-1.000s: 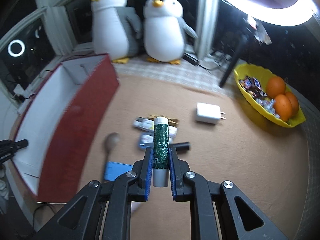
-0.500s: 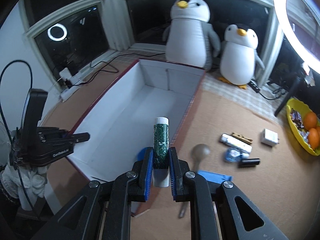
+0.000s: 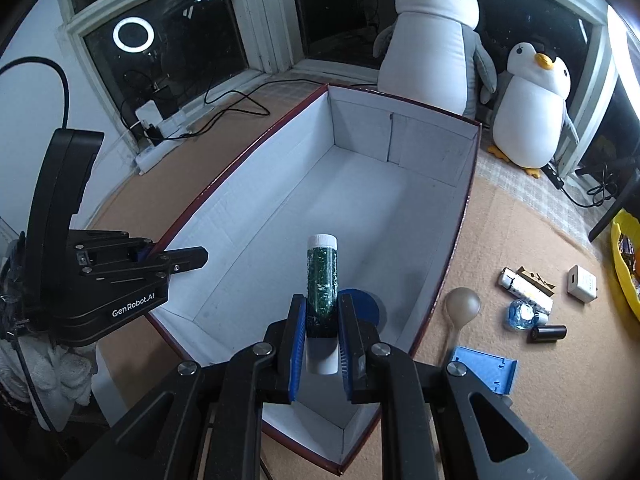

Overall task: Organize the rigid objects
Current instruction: 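Carry the green tube into the box and release it with the right gripper, then move the right gripper back to the white charger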

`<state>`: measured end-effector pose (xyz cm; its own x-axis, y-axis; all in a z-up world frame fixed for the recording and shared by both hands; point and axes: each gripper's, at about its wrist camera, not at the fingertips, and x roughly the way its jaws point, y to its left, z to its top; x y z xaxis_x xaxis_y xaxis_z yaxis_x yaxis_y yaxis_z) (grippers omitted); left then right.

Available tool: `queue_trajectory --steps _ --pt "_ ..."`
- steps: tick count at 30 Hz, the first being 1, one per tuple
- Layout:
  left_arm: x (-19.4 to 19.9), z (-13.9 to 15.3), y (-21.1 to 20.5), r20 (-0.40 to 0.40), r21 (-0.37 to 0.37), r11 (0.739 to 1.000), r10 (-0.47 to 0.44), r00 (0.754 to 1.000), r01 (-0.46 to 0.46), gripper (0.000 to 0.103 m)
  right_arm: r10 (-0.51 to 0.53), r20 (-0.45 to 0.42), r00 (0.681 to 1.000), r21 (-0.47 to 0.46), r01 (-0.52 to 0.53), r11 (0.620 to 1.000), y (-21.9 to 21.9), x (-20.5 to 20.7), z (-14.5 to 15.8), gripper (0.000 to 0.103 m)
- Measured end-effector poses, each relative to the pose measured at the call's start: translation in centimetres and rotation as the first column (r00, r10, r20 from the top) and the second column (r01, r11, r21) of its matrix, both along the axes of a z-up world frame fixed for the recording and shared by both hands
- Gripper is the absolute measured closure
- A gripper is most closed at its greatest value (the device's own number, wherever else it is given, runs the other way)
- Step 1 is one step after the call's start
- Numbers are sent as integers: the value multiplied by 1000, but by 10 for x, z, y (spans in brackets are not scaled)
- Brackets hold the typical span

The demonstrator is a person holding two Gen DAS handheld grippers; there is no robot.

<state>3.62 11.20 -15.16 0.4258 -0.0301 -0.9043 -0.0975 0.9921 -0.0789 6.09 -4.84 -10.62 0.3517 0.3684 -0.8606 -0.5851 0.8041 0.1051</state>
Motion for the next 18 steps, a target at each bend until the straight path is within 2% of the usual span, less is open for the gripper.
queue_trajectory --steps 1,3,4,10,18 --pt "0 0 0 -1 0 1000 0 1000 0 95 4 6 1000 1 -4 1000 1 0 1 78" --pt "0 0 -1 -3 3 1000 -1 1000 1 95 7 22 1000 10 -7 1000 1 -2 3 43" --pt "0 0 -1 -4 3 1000 -1 1000 1 95 5 37 999 18 -6 1000 0 -3 6 39" --pt "1 0 -2 -8 8 1000 0 1000 0 95 -18 53 998 48 16 999 -9 -1 13 38" --pt "2 0 -3 -14 15 1000 3 1000 -3 95 -142 61 988 92 136 986 -59 10 20 38"
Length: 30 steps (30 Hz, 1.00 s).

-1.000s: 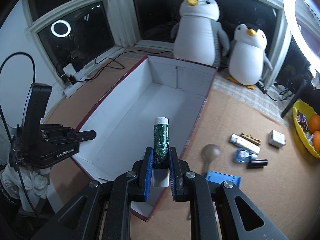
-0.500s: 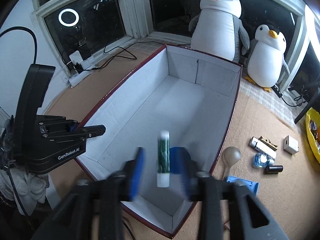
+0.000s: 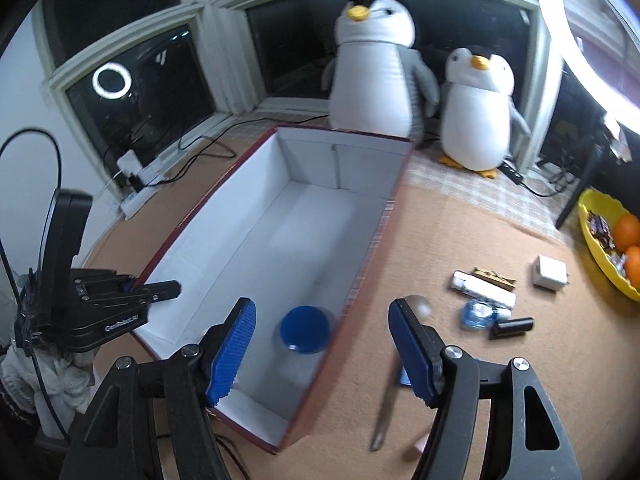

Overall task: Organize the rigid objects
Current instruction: 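Move the right gripper back to the white charger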

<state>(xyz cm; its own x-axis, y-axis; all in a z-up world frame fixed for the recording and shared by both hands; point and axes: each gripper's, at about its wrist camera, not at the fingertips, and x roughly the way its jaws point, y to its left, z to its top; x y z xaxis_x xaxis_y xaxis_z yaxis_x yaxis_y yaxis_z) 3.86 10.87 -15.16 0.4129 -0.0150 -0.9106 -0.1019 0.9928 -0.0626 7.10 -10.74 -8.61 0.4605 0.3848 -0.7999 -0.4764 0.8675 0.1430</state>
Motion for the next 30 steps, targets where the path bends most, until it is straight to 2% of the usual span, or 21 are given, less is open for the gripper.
queue_trajectory --steps 4,6,7,11,17,24,30 --pt "0 0 -1 -5 5 1000 0 1000 0 95 -92 11 996 14 92 996 -40 13 2 36" --pt "0 0 -1 -8 4 1000 2 1000 -2 95 -144 10 990 12 144 990 -61 21 0 26" --pt "0 1 -1 -10 4 1000 2 1000 -2 95 -170 9 985 7 170 985 -72 26 -2 24" --pt "0 1 -1 -15 9 1000 3 1000 -2 95 -278 18 960 -69 278 958 -113 48 -13 24" --pt "2 1 -2 -29 13 1000 13 999 -13 95 -392 -33 919 -128 385 914 -167 87 -43 24" --pt "2 2 -5 -44 26 999 21 999 -20 95 -426 -59 903 -165 412 896 -189 124 -68 24" --pt "1 3 -6 -58 27 999 28 998 -26 95 -419 -68 905 -186 401 897 -186 153 -83 24"
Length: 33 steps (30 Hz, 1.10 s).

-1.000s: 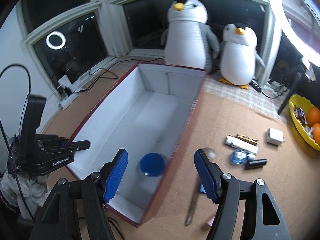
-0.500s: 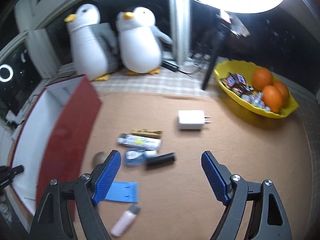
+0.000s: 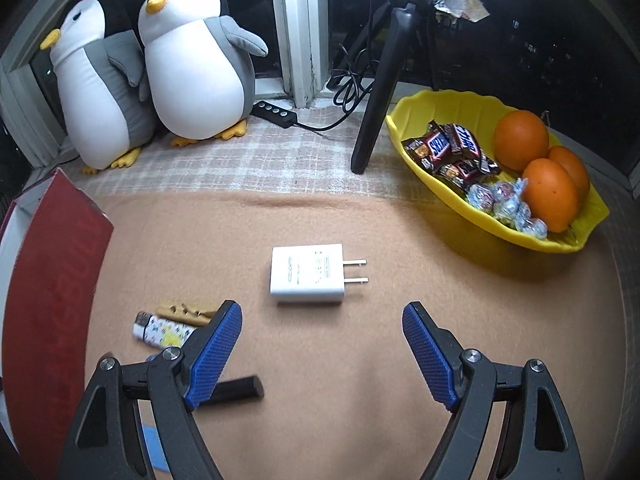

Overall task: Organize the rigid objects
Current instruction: 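Move the right gripper back to the white charger, then grasp the white charger with the right gripper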

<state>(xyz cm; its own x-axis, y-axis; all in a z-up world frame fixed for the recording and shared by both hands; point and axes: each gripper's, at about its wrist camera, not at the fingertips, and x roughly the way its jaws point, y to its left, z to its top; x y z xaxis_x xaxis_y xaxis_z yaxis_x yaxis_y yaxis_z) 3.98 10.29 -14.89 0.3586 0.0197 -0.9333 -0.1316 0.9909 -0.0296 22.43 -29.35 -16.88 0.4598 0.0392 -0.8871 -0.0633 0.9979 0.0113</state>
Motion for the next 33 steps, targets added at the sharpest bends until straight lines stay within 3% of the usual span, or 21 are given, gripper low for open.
queue_trajectory --steps 16,21,33 --pt "1 0 -2 -10 2 1000 23 1000 -23 95 -2 -68 998 -25 0 1000 0 36 -33 24" --pt "1 -1 -1 -9 -3 1000 22 1000 -22 95 4 -82 997 -19 -5 1000 1 39 -35 44" --pt "0 -2 3 -3 -23 999 25 1000 -25 95 15 -56 998 -31 -17 999 5 28 -26 44"
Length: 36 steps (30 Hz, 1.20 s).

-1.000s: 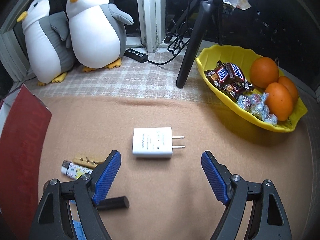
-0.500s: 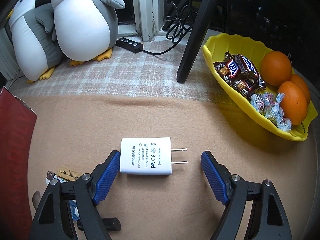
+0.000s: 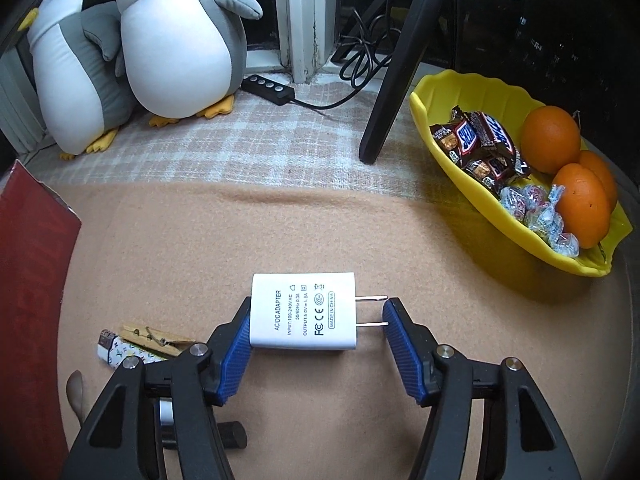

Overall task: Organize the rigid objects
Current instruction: 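Grasp the white charger with the right gripper, then carry the white charger over the box with the right gripper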

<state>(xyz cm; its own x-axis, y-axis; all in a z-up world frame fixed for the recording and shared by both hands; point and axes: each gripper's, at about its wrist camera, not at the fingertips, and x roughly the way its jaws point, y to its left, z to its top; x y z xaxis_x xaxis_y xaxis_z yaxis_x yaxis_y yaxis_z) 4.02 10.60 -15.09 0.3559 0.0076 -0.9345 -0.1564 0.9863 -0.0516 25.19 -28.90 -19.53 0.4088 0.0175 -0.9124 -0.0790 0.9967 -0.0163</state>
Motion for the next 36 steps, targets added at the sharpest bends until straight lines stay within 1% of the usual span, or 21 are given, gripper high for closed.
queue_trajectory --steps 5,10,19,23,27,32,36 --pt "1 -1 0 3 -1 1000 0 1000 0 95 24 36 999 1 -24 1000 5 -14 20 44" --pt "1 0 -1 8 -1 1000 -6 1000 6 95 55 81 995 33 -58 998 18 -35 46 44" --pt "0 -1 1 21 -5 1000 -12 1000 12 95 158 149 976 112 -176 978 66 -79 95 44" --pt "0 -1 2 25 -11 1000 -11 1000 11 95 227 170 959 138 -252 958 100 -99 110 44" --pt "1 -1 1 26 -8 1000 -12 1000 12 95 310 175 935 142 -335 931 134 -120 117 44" --pt "1 -1 0 29 -6 1000 -20 999 20 95 399 169 901 146 -423 894 173 -146 116 44" --pt "1 -1 0 32 -7 1000 -23 999 24 95 459 164 873 117 -480 870 200 -162 110 44"
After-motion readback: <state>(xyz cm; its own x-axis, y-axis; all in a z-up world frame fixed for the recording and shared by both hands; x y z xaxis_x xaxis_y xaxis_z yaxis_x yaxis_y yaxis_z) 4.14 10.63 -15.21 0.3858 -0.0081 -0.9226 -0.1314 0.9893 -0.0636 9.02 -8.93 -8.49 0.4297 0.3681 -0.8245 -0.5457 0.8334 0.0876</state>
